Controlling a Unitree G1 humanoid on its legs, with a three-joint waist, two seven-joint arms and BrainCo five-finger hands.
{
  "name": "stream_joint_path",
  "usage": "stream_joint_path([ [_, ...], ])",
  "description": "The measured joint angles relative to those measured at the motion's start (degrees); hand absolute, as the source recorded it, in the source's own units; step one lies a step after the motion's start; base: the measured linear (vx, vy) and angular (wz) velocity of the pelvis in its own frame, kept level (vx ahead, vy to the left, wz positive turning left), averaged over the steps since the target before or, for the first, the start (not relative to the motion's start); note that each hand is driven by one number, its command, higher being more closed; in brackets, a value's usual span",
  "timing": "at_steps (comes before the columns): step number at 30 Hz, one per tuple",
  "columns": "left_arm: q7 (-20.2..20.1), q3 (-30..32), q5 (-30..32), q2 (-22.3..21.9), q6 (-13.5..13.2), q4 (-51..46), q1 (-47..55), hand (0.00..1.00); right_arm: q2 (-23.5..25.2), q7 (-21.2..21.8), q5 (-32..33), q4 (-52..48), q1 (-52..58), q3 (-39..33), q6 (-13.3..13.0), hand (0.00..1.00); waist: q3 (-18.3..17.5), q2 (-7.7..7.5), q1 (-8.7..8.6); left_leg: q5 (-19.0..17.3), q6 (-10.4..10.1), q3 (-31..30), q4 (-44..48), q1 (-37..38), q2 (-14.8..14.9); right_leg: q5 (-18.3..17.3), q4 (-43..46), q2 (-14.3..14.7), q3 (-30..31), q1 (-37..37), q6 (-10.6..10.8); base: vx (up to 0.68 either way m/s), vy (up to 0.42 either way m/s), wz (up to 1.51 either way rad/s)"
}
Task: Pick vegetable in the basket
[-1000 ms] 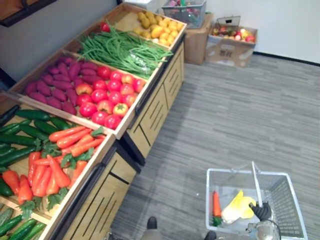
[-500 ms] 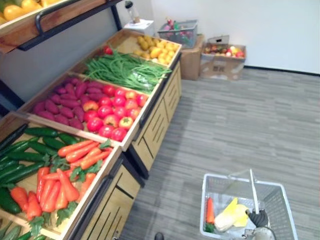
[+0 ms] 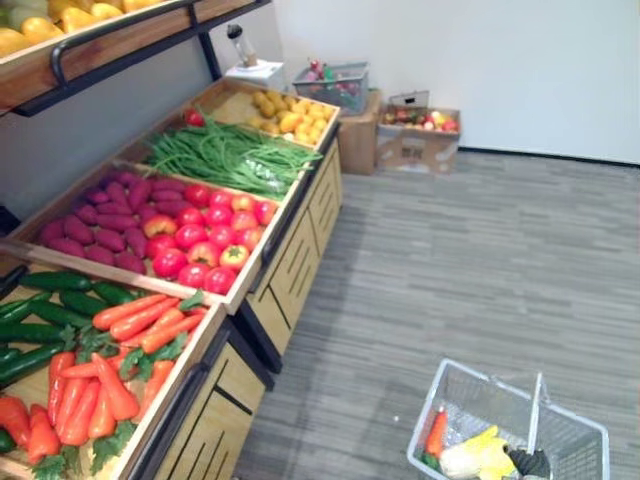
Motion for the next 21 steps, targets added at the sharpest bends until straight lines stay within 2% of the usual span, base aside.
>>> stream_joint_path([
  [12, 0.06, -1.02, 0.58, 1.12, 0.0, 0.6, -1.01, 0.0, -0.03, -1.06, -2.41, -0.01, -1.47, 0.01, 0.0, 1.0, -0.31, -0.44, -0.2, 0.06, -0.09, 0.09, 0.02, -0.85, -0.01, 0.0, 0.89, -0.05, 0.99, -1.17, -0.06, 0.02, 0.001, 0.0],
  [15, 0.45, -1.57, 0.47, 1.77, 0.07, 0.57, -1.06, 0.0, -0.03, -1.06, -2.43, -0.26, -2.41, 1.11, 0.01, 1.0, 0.1, -1.01, -0.15, -0.08, -0.31, 1.49, 0.11, -0.17, 0.01, -2.81, 5.96, -0.65, 4.78, -3.86, 0.01, -0.01, 0.004, -0.17],
  [17, 0.66, -1.49, 0.44, 1.91, 0.22, 0.63, -0.81, 0.0, -0.03, -1.1, -2.49, -1.01, -2.48, 2.08, 0.0, 1.0, 0.69, -0.99, -0.15, -1.23, -1.37, 2.96, 0.58, 1.47, 0.53, -5.42, 9.72, -0.63, 6.51, -4.64, -0.3, -0.01, -0.041, -0.29],
  [18, 0.75, -1.41, 0.44, 1.91, 0.22, 0.63, -0.76, 0.0, -0.03, -1.1, -2.5, -1.15, -2.47, 2.25, 0.0, 1.0, 0.66, -1.04, -0.19, -1.87, -1.37, 3.09, 1.98, 1.1, 0.79, -6.39, 10.35, -0.6, 6.81, -5.03, -0.64, -0.02, -0.088, -0.2],
  [20, 0.97, -0.9, 0.44, 1.6, 0.2, 0.61, -0.76, 0.0, -0.24, -1.1, -2.5, -2.12, -1.84, 2.82, 0.02, 1.0, 0.88, -0.36, -0.01, -6.25, -2.08, 2.86, 12.8, -2.85, 3.5, -7.97, 10.47, 1.08, 8.22, -4.94, -1.25, 0.02, -0.127, -0.14],
  [21, 1.41, 0.47, 0.23, 1.62, 0.04, -0.09, -1.3, 0.0, -0.35, -1.1, -2.52, -2.97, -1.78, 3.3, 0.09, 1.0, 2.31, -0.55, -0.1, -6.43, -1.51, 1.99, 27.63, -9.61, 5.17, -8.24, 10.37, 1.64, 8.06, -3.61, -1.83, 0.03, -0.154, -0.05],
])
